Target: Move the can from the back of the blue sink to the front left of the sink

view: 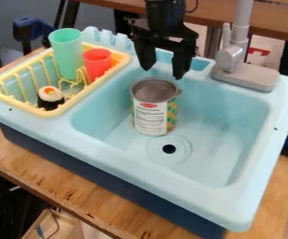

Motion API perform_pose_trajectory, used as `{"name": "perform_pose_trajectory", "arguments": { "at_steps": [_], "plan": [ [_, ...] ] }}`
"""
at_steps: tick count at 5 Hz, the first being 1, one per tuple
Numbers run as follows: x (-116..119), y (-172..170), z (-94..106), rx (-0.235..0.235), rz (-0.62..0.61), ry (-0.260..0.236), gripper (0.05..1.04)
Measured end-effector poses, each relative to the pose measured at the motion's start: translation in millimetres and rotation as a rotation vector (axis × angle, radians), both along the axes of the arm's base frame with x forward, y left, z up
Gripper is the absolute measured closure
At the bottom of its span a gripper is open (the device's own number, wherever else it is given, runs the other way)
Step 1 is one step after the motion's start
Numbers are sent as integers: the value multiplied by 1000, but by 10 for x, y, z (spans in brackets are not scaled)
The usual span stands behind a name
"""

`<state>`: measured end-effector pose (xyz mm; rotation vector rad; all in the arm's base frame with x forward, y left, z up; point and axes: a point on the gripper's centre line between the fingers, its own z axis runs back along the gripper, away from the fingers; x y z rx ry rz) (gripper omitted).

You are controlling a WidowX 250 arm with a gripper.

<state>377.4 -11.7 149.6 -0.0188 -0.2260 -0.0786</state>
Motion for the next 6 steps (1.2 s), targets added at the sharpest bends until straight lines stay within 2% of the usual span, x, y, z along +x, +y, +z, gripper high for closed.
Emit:
{"name": "perform_pose_trajectory", "arguments": {
  "at_steps": [2, 4, 5, 6],
  "plan": [
    [50, -14, -67, -17, 19, -13, 83],
    [25, 1, -119, -3, 33, -8, 83],
    [-25, 7, -149, 2, 40, 5, 83],
    [-126, 10, -340, 5, 37, 64, 83]
  ]
}}
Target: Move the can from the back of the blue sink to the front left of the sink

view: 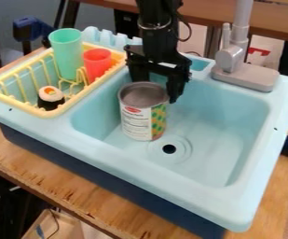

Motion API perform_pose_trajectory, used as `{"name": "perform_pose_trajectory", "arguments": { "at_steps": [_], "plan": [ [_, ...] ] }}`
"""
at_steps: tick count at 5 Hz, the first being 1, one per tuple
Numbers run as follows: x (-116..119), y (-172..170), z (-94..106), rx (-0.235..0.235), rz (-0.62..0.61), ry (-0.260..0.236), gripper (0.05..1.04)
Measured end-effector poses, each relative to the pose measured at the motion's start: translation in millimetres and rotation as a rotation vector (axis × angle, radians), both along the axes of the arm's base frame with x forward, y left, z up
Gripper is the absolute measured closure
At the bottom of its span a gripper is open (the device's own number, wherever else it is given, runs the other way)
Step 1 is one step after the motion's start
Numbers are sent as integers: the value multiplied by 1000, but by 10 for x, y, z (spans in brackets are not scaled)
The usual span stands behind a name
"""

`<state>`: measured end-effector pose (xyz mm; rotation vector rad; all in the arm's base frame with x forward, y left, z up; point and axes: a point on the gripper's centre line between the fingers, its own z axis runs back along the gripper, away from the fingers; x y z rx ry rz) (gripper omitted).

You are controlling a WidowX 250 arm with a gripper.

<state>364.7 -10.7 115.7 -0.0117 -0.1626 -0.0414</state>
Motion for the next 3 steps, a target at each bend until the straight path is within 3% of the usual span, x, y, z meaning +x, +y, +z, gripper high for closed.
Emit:
{"name": "perform_pose_trajectory", "arguments": {
  "at_steps": [1, 3],
  "plan": [
    [-55, -4, -58, 0, 0, 21, 83],
    [-275, -46, 85, 0, 11, 42, 83]
  ]
}}
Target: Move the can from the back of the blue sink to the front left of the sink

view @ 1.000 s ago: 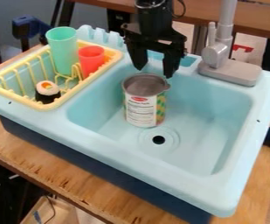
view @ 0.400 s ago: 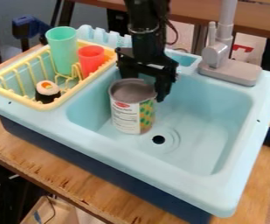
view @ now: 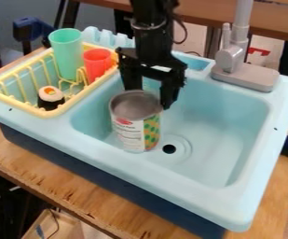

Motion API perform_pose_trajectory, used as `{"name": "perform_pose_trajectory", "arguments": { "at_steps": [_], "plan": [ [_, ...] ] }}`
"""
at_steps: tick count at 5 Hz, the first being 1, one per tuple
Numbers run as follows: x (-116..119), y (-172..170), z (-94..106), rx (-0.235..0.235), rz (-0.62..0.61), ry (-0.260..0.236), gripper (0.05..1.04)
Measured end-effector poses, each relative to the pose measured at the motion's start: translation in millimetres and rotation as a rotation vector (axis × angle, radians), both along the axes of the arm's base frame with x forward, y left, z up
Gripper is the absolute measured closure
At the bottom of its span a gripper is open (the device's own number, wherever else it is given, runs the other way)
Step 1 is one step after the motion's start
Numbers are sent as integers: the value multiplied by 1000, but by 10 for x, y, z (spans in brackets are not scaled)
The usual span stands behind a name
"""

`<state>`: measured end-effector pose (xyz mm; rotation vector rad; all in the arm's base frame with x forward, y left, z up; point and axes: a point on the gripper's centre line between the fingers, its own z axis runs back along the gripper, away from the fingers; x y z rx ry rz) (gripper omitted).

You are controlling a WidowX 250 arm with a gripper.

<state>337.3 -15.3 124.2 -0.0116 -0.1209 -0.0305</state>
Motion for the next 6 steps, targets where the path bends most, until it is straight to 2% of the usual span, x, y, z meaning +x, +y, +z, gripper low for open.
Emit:
{"name": "perform_pose_trajectory", "arguments": {
  "at_steps": [1, 3, 4, 5, 6],
  "plan": [
    [-124, -48, 14, -12, 9, 38, 83],
    [-276, -68, -93, -59, 59, 157, 83],
    [-273, -48, -62, -60, 75, 176, 83],
    [-195, -54, 74, -69, 63, 127, 83],
    [-216, -31, 352, -58, 58, 71, 83]
  ]
}}
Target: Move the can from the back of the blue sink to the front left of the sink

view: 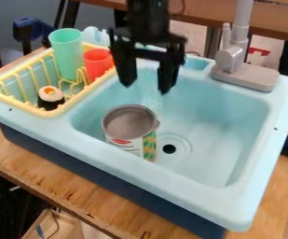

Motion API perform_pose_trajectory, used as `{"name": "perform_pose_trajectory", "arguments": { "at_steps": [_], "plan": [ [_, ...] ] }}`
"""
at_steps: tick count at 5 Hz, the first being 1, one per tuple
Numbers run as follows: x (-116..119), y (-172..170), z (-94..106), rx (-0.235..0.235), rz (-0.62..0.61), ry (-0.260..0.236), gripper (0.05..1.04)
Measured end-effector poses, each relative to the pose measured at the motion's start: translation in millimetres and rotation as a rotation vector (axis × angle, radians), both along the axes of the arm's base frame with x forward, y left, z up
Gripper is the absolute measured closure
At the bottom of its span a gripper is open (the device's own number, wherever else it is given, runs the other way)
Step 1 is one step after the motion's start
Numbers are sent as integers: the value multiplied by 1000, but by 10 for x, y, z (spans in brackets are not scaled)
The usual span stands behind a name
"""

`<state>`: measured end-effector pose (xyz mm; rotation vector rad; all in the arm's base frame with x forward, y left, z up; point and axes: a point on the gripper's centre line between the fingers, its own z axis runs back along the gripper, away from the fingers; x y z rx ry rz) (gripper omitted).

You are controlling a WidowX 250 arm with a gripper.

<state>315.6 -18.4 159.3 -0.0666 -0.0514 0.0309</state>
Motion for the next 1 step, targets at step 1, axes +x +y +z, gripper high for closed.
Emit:
{"name": "perform_pose_trajectory", "arguments": {
  "at_steps": [1],
  "plan": [
    [-105, 37, 167, 27, -35, 68, 83]
  ]
}}
